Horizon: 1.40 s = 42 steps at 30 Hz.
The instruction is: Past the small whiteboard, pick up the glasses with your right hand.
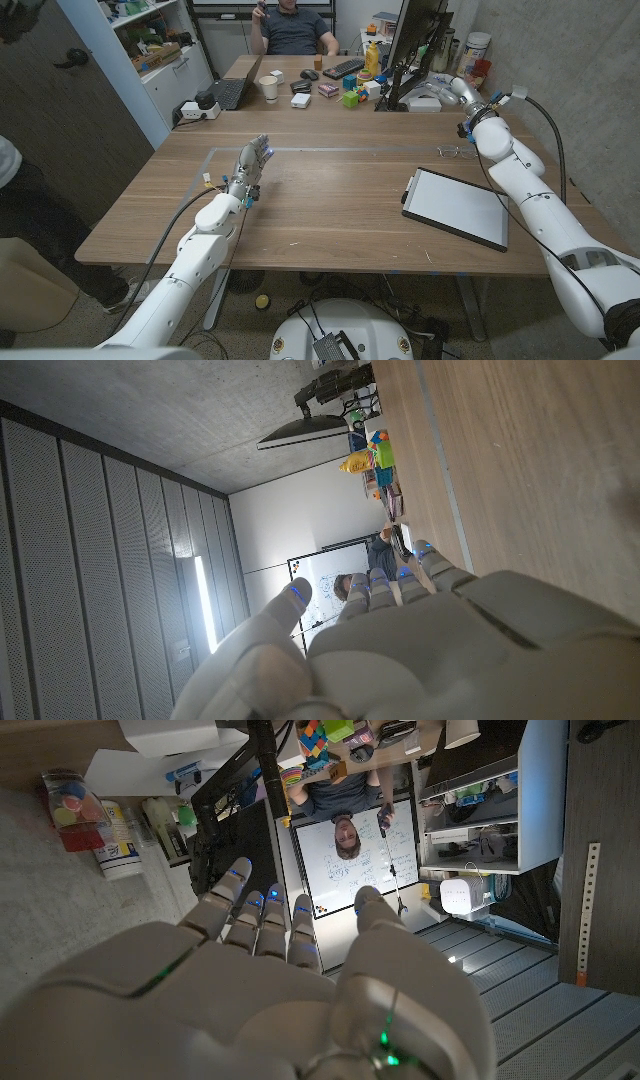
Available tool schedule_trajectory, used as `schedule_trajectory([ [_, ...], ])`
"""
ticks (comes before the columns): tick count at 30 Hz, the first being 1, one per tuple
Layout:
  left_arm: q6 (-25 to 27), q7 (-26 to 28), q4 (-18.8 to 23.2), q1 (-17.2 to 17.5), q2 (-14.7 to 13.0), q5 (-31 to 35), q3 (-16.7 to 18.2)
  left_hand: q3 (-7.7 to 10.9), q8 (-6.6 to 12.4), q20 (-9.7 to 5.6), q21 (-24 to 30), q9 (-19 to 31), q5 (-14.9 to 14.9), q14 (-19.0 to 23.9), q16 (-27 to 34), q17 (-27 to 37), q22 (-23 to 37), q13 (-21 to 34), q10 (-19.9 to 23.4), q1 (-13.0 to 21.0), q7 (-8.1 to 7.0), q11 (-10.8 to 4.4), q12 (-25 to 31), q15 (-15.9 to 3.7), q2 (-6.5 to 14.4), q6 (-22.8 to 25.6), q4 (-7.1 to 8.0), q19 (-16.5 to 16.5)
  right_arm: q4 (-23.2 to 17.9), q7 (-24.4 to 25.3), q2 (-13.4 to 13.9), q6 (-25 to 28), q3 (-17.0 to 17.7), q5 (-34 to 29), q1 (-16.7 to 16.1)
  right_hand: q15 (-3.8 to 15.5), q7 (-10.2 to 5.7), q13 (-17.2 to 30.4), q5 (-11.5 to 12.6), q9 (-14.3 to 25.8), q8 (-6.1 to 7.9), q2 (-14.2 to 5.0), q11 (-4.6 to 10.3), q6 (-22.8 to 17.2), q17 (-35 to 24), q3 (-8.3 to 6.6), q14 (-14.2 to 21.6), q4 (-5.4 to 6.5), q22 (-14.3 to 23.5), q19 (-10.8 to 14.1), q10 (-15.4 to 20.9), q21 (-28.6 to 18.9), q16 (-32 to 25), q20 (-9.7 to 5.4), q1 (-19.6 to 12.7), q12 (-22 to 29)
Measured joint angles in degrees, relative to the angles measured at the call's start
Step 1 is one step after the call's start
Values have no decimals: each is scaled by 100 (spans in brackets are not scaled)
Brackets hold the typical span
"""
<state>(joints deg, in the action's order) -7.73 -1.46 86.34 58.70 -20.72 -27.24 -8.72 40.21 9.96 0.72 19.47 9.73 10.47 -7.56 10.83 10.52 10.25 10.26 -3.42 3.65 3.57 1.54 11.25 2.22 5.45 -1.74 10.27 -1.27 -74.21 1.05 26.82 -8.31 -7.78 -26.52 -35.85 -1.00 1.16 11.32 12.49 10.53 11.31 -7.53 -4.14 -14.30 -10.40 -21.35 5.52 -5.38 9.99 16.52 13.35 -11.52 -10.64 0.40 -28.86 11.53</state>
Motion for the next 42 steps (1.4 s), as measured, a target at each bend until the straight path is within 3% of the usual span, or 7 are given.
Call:
schedule_trajectory([
  [10,48,7,-120,-118,43,32,-49,0,0,0,0,0,0,0,0,0,0,0,0,0,0,0,0,0,0,0,0,0,38,-20,303,210,-160,-337,111,58,-59,0,0,0,-39,28,45,146,0,63,-102,-63,0,-72,-151,33,0,-71,-28,-35],
  [33,112,-160,-438,-436,144,121,-209,24,0,0,-57,0,0,0,0,0,0,0,0,-24,0,0,0,0,-24,0,24,0,-939,-582,1066,1147,-191,-1193,-337,59,-44,0,1,-1,-39,120,75,256,0,66,-103,-155,0,-71,-181,33,0,-71,-57,-34],
  [42,115,-186,-453,-475,150,137,-229,24,0,0,-64,0,0,0,0,0,0,0,0,-24,0,0,0,0,-24,0,24,0,-1060,-951,1214,1410,-378,-1714,-292,59,-65,0,1,0,-39,95,136,276,-1,39,-102,-181,-3,-71,-243,33,0,-71,-141,-34],
])
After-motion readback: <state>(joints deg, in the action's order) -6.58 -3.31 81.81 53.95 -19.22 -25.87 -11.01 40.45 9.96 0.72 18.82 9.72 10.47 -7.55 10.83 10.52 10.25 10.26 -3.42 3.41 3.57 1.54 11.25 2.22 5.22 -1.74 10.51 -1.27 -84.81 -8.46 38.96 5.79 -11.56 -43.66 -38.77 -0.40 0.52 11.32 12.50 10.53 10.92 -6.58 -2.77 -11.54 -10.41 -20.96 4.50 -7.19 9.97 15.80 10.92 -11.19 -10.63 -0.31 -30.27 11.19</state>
